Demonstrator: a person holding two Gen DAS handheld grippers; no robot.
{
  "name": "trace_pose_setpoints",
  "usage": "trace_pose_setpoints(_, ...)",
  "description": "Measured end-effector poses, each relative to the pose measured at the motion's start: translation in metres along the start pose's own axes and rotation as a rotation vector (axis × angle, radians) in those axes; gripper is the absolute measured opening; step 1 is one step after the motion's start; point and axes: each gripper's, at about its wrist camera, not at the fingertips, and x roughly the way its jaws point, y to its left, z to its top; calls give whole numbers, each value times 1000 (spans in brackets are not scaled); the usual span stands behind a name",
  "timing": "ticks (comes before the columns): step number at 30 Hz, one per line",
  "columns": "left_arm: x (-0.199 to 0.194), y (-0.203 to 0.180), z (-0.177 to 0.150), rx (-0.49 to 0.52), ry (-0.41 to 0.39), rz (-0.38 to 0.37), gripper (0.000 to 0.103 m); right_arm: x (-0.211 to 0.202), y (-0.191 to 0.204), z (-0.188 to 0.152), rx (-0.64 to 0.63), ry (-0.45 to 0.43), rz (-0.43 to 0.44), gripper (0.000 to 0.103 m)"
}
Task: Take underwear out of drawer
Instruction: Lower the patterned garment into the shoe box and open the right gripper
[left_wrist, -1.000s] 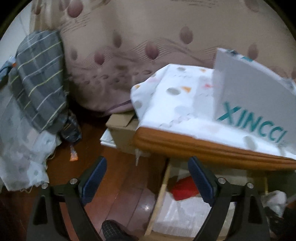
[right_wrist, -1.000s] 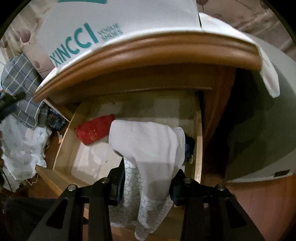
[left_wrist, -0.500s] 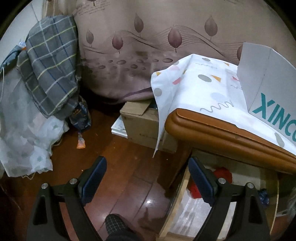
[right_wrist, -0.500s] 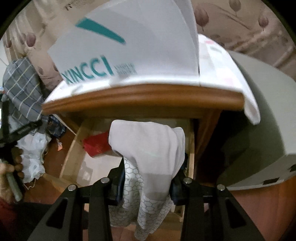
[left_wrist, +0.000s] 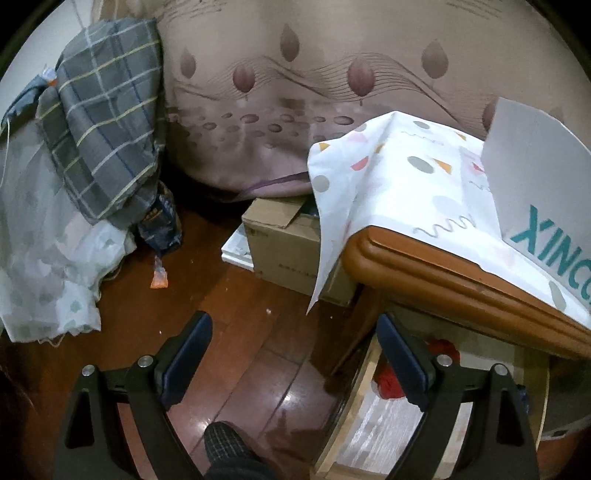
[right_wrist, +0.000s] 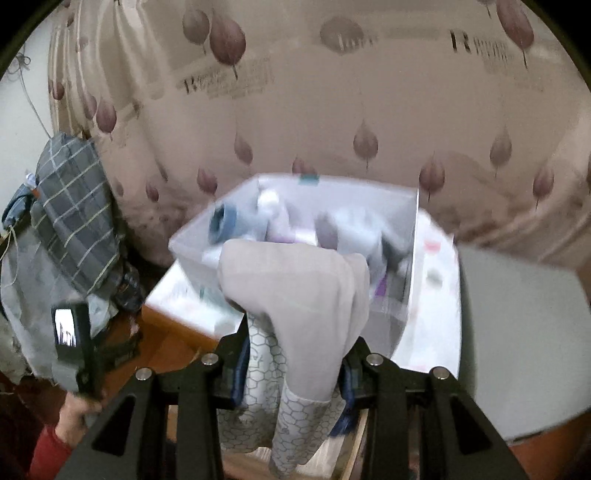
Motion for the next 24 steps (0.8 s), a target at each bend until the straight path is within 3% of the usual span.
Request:
trace_pose_setpoints(3, 1, 9, 2, -38, 3, -5, 89, 12, 3, 36, 3, -6, -34, 38)
trace_pose_setpoints(8, 4, 20, 6, -74, 15, -6, 89, 55, 12, 75, -3, 68, -65, 38)
trace_pose_setpoints(17, 9, 25, 8, -106, 41, -28, 89, 124, 37, 95, -96, 140, -99, 38)
trace_pose_setpoints(24, 11, 22, 8, -97, 53, -44, 89, 178, 37, 102, -50, 223, -108, 39)
